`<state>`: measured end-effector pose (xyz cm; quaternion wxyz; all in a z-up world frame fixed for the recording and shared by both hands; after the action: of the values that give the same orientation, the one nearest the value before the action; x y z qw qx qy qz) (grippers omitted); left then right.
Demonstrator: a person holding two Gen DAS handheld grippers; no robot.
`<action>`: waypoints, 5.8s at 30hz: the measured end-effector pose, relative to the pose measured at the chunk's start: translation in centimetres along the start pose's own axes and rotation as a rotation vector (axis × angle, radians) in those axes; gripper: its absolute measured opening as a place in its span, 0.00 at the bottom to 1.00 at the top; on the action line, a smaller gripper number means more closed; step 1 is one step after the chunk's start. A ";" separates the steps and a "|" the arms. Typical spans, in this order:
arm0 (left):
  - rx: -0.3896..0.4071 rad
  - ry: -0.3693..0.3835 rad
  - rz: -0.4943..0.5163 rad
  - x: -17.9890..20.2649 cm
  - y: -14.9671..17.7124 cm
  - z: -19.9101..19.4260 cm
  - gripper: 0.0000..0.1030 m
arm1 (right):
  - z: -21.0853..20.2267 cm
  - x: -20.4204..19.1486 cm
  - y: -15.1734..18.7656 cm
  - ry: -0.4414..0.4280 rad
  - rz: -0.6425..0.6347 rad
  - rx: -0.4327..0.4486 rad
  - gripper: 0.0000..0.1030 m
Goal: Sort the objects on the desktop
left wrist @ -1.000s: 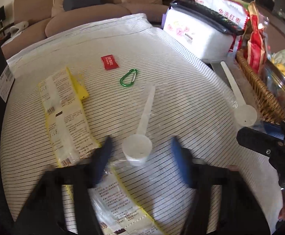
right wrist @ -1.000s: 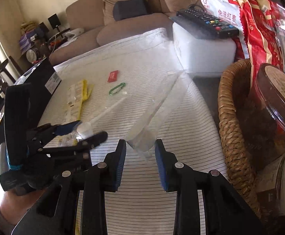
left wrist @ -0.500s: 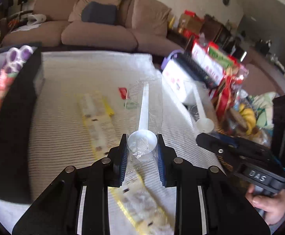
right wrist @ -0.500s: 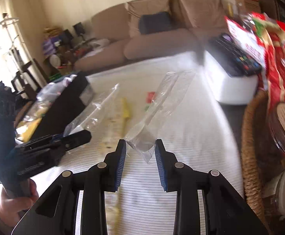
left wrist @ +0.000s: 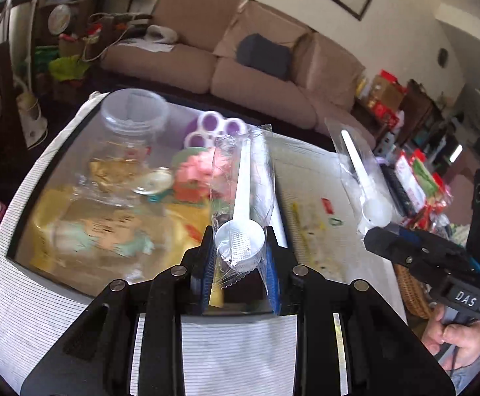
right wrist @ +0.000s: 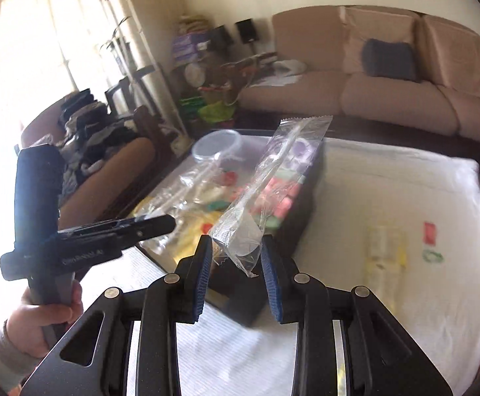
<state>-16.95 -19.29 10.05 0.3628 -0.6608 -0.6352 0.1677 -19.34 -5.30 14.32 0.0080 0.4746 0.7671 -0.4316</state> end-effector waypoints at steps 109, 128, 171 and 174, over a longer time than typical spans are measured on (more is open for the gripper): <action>0.067 0.110 -0.243 -8.5 1.4 -0.1 0.24 | 26.5 0.7 -16.1 0.287 0.099 -0.095 0.40; 0.067 0.118 -0.217 -7.4 1.1 0.1 0.24 | 24.0 0.5 -18.2 0.034 0.298 0.013 0.33; 0.103 0.084 -0.282 -10.9 0.8 -1.6 0.24 | 23.7 -1.7 -14.3 0.179 0.033 -0.117 0.53; 0.100 0.099 -0.287 -10.8 0.8 -1.3 0.24 | 25.7 -1.1 -13.2 0.229 -0.022 -0.196 0.18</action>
<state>-16.94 -29.91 7.76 0.4463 -0.5519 -0.6952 0.1130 -38.62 -25.60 7.30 -0.0381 0.5090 0.8067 -0.2978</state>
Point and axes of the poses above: each gripper's, at about its wrist camera, not at the fingertips, and z roughly the way its jaws point, x to its right, y to its underside, the point moved 10 cm from there along z, roughly the way its jaws point, and after that the axes turned 12 degrees about z, right-handed, at the moved point
